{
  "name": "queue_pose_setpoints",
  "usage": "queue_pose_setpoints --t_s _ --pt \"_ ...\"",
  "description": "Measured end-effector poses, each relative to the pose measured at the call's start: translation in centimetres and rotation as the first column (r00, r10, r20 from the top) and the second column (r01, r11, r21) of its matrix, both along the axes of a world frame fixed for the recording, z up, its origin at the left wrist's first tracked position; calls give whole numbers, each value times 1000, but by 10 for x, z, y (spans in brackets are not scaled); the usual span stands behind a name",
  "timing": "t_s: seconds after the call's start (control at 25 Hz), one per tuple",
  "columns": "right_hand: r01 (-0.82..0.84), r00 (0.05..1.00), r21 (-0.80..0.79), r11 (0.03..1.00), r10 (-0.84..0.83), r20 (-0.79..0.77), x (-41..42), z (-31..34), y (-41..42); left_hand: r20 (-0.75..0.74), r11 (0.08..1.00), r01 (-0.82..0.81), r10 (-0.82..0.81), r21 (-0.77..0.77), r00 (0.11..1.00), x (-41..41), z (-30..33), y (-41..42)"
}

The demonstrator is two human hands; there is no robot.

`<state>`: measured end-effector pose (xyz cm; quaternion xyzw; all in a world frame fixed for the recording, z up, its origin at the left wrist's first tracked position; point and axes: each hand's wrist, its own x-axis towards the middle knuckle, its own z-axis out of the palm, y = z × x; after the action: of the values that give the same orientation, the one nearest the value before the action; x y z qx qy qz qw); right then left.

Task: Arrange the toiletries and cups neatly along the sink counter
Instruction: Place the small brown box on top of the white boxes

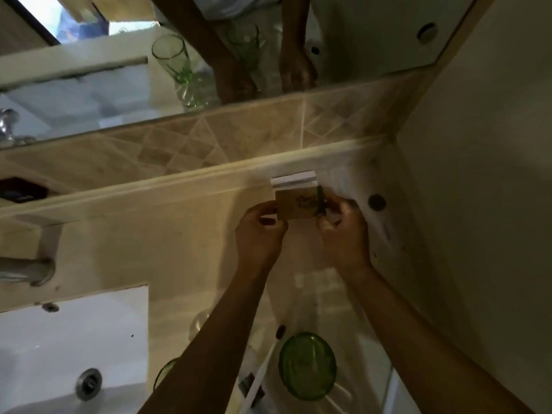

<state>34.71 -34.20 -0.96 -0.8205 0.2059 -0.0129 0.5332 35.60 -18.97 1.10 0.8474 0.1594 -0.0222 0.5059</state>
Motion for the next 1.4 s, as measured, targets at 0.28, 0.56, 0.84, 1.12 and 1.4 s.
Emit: queue_pose_setpoints --t_s 0.28,0.56,0.84,1.12,1.4 --pt "-166 981 -419 893 192 19 46 -31 -8 52 997 -21 17 72 999 38 -32 -7" --pt "-204 979 -389 899 181 -96 72 -42 -7 32 997 -56 54 45 998 57 -40 -6" --pt "-114 993 -281 953 112 -25 65 -38 -5 -89 990 -140 140 5 986 57 -40 -7" --pt "-20 1000 -49 999 19 -22 -28 -9 -11 -139 976 -154 133 -152 981 -27 -2 26" --pt "-178 964 90 980 192 -187 -173 -5 -21 -292 954 -173 97 -246 952 -172 9 51"
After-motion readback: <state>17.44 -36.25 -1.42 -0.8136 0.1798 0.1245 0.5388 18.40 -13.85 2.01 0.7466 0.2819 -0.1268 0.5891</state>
